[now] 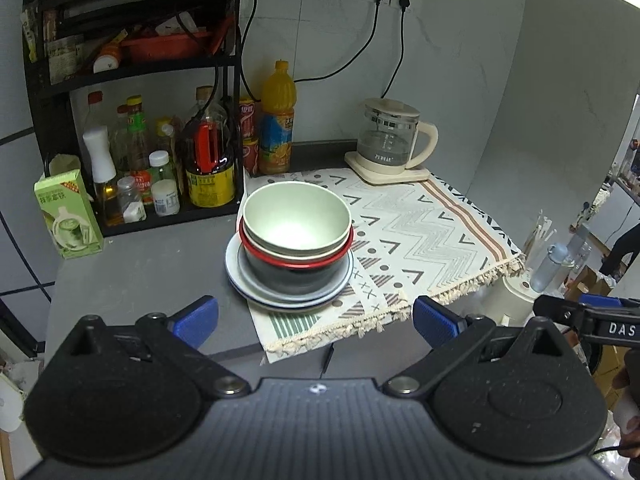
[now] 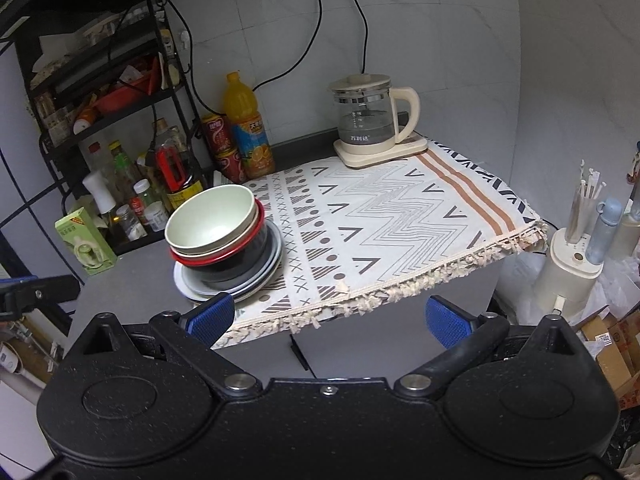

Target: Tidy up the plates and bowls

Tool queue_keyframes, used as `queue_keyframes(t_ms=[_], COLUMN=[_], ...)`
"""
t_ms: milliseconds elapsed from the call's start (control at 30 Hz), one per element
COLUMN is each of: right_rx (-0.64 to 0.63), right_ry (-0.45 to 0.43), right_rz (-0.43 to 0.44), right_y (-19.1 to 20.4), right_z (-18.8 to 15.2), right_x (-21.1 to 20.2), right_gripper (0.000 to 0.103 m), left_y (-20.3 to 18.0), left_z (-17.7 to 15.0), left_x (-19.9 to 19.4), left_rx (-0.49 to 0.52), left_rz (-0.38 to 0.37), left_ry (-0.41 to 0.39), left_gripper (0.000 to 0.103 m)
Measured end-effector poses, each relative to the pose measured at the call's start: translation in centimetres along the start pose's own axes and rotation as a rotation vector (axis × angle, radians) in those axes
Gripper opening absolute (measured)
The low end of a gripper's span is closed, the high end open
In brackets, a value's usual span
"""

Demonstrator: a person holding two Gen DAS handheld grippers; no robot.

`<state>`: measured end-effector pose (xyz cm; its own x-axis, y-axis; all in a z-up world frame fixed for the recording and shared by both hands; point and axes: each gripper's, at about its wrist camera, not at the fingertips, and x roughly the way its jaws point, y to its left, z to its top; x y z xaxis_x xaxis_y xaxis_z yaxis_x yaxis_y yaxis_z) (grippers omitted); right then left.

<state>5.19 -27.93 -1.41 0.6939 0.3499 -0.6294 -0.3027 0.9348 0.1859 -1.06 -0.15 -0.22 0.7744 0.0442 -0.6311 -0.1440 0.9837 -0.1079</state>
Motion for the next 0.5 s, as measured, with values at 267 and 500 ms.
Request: queue_keyframes(t_ms=[267,500], right_rx=[-0.026,-0.031], right_ry=[0.016,0.018], right_rz=[0.015,0.014], right_y=[1.7,2.3], right_z=[-0.3,0.1], right_x=[0.4,0.3], right_gripper=[0.102,0.102], left_y=[0.6,1.0], left_z=[-0.4,-0.3], left_x=[-0.3,-0.7], left_rx=[-0.020,-0.024], left_rz=[-0.006,0.006], left_ry=[0.035,0.027], left_gripper=[0.102,0.102])
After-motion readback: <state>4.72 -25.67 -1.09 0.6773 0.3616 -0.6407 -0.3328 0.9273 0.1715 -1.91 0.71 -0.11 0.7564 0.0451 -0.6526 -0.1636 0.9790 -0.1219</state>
